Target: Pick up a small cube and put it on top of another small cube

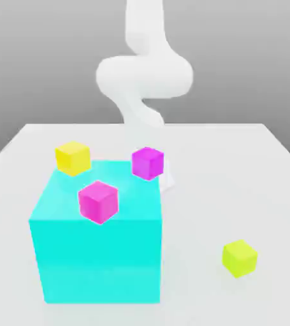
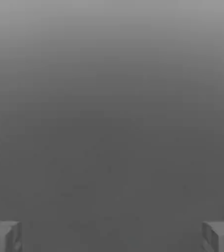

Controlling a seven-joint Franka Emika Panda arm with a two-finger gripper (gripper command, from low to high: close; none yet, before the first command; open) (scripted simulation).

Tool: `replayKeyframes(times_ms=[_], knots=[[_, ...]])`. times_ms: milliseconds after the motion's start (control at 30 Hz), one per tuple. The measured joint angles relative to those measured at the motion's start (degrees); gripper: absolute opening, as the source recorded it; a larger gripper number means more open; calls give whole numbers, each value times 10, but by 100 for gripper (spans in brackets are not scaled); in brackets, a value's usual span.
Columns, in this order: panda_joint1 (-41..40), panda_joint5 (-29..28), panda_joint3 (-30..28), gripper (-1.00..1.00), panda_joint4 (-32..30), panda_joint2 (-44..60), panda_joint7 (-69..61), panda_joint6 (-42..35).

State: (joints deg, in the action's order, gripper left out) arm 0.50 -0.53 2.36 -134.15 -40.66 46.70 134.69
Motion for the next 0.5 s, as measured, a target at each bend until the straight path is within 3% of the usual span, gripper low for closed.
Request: replayKeyframes(times_ms=[500], knots=[[47,-45,130,0,-143,316,62,177]])
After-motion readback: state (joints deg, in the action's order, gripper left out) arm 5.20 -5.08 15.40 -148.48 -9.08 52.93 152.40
